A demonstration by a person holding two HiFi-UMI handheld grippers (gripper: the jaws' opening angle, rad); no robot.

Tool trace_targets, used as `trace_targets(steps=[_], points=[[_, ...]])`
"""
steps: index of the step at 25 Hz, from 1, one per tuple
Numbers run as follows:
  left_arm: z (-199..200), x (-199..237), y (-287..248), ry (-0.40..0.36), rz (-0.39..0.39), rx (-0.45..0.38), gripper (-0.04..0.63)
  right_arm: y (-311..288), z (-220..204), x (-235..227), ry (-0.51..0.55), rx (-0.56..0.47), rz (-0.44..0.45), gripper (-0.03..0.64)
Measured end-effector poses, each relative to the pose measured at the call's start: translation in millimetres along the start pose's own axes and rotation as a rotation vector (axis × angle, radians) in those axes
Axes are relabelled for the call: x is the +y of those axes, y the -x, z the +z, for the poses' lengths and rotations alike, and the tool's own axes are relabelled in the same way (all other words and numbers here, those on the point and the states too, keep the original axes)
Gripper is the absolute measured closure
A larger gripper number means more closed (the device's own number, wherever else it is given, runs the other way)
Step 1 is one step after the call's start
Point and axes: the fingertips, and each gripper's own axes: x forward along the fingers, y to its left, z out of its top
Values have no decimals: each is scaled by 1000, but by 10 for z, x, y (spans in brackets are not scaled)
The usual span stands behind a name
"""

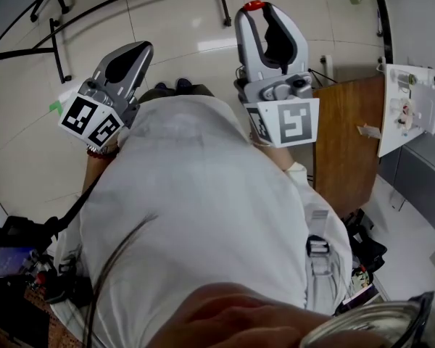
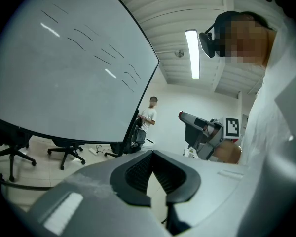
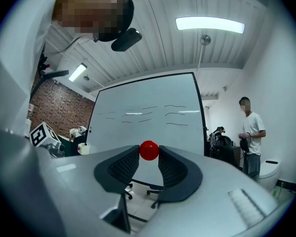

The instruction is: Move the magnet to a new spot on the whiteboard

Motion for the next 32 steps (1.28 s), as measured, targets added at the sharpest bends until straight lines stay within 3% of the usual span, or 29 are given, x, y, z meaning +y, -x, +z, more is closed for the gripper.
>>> trace_targets(steps=[8,14,17,20,22,27,32], points=[[-78,79,311,-5,41,-21,592,8,32,144,13,-28,-12,491],[16,635,1061,4,91,-48,592,-412,53,821,27,-32,0,491],[-43,938,1184,-61,98,-22,594,-637,-169,1042,3,-13,7,491],[-191,828,1207,-130,71,28,594,-660,-229,1203,11,23,54,491],[-202,771,1165,-138,63,44,594,-696,-162,1155,9,26,60,491],[-3,881,973,-74,92,15,594,-877,28,881,27,-3,52,491],[323,978,645,-137,109,10,594,-1138,89,500,20,-29,56,491]])
